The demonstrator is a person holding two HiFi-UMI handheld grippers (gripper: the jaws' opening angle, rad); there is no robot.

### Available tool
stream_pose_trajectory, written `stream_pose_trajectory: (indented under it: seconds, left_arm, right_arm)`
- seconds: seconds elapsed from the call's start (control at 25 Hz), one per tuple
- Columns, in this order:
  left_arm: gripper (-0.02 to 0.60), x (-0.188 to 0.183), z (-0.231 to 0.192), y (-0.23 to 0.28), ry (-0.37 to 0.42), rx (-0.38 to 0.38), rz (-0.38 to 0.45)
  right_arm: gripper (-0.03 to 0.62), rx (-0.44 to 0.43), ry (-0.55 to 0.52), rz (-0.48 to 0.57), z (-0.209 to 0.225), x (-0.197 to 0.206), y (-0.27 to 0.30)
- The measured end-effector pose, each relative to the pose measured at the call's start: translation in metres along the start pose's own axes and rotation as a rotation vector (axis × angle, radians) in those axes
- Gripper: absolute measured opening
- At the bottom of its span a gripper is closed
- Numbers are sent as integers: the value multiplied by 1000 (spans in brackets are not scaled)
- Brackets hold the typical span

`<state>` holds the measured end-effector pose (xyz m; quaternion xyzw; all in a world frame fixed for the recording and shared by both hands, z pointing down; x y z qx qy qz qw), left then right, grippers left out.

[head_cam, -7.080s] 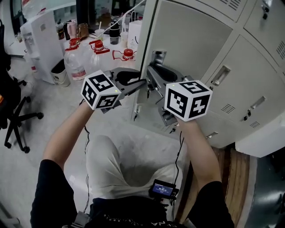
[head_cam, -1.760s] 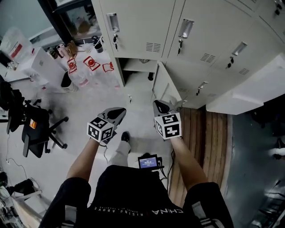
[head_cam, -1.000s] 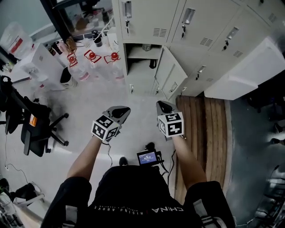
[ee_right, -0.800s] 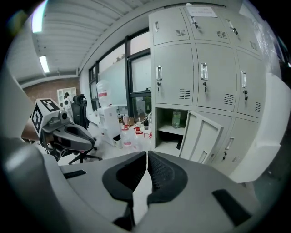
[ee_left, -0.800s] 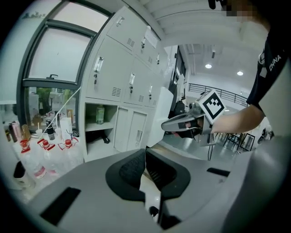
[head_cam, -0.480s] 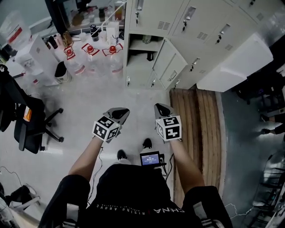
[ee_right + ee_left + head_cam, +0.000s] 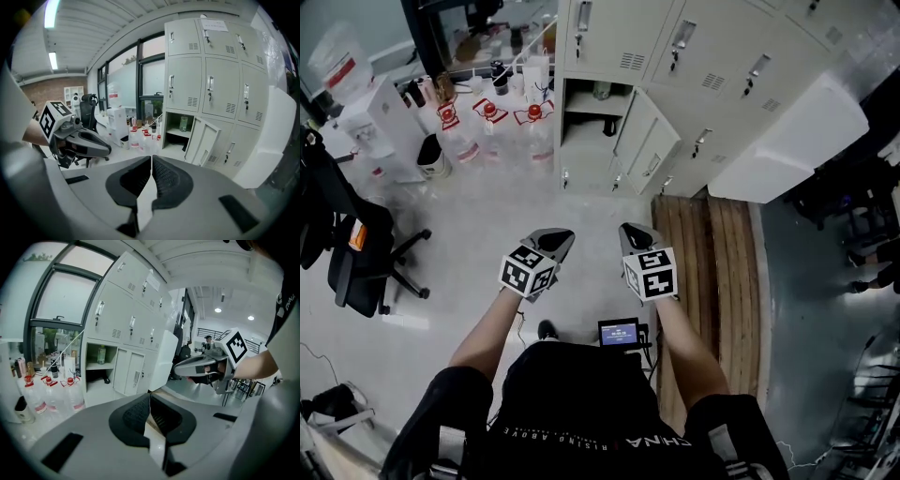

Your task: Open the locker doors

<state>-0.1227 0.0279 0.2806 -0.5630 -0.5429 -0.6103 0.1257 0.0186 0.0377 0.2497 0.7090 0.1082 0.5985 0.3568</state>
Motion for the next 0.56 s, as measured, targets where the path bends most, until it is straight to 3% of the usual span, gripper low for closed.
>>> stream_pose_trajectory:
  seconds: [0.28, 0.56]
  left_arm:
    - [20, -22, 33, 27, -4, -4, 24]
    - [20, -33, 37, 37, -6, -20, 26]
  right_arm:
    - [36, -35, -25, 21, 25, 3, -9]
    - [37, -42, -1, 23, 45, 6, -11]
Point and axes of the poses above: the fingertips, and each gripper's own axes: y forward along the fingers, z to its right, x out of its underside, the point moved 3 cm from there along -y, backward along the fingers, and after that the axes turned 7 degrees about -z, right-handed, at the moved point
